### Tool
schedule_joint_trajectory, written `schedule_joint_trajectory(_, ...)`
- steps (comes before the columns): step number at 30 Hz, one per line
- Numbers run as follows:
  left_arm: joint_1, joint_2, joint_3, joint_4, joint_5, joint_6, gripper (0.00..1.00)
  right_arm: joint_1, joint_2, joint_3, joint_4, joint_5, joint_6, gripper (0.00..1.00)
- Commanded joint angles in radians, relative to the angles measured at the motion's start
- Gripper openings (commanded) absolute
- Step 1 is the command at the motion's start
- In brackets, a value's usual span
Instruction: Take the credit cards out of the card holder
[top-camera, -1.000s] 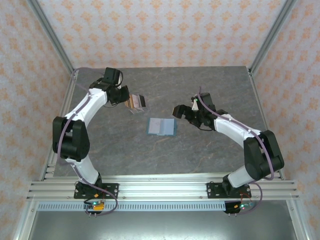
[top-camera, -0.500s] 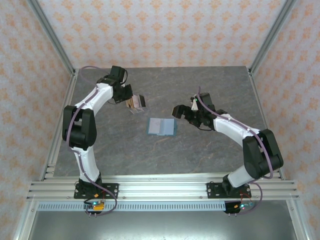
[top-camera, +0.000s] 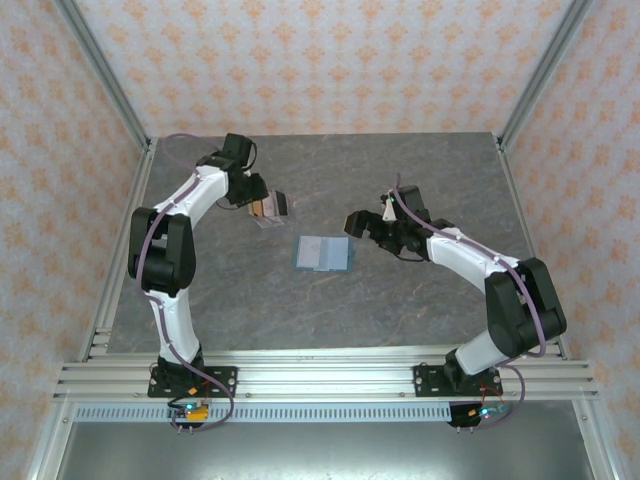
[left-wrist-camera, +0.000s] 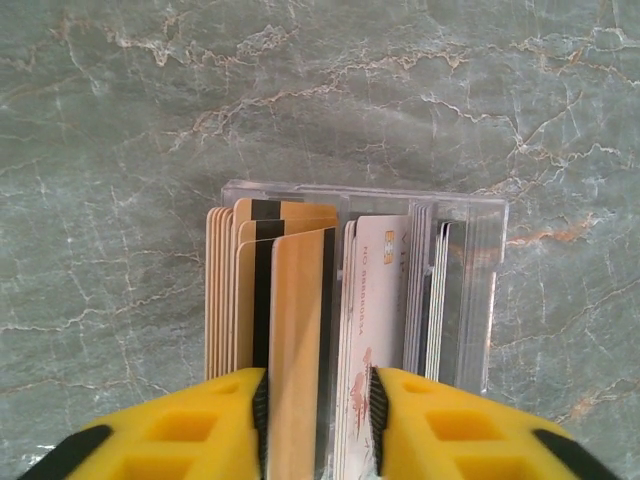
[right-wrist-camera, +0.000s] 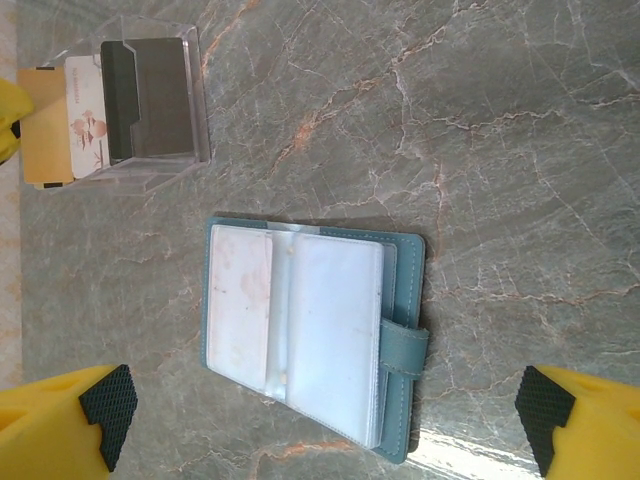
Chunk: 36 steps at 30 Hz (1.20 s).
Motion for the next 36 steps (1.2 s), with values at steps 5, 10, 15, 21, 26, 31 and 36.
schedule_joint_trajectory(5,0.008,-0.140,0.030,-0.045,-0.023,-0.017,0.48,-0.004,0.007,0.047,-0.052,0.049,-0.017,0.99)
schedule_joint_trajectory(10,0.007,-0.264,-0.050,-0.027,-0.026,-0.050,0.57,0.011,0.025,0.066,-0.094,0.073,0.008,0.94)
schedule_joint_trajectory(15,0.007,-0.418,-0.218,-0.006,-0.058,-0.083,0.71,0.131,0.068,0.146,-0.201,0.205,0.000,0.90)
schedule_joint_trajectory(21,0.009,-0.570,-0.414,0.007,-0.032,-0.065,0.89,0.267,0.190,0.284,-0.309,0.358,0.021,0.83)
schedule_joint_trajectory(26,0.009,-0.673,-0.571,0.047,-0.069,-0.055,1.00,0.346,0.299,0.404,-0.394,0.461,0.043,0.77)
schedule_joint_trajectory(31,0.008,-0.702,-0.676,0.097,-0.012,-0.075,1.00,0.386,0.426,0.537,-0.489,0.506,0.037,0.73)
schedule_joint_trajectory(36,0.009,-0.694,-0.733,0.152,0.034,-0.120,1.00,0.405,0.528,0.638,-0.553,0.541,0.042,0.72)
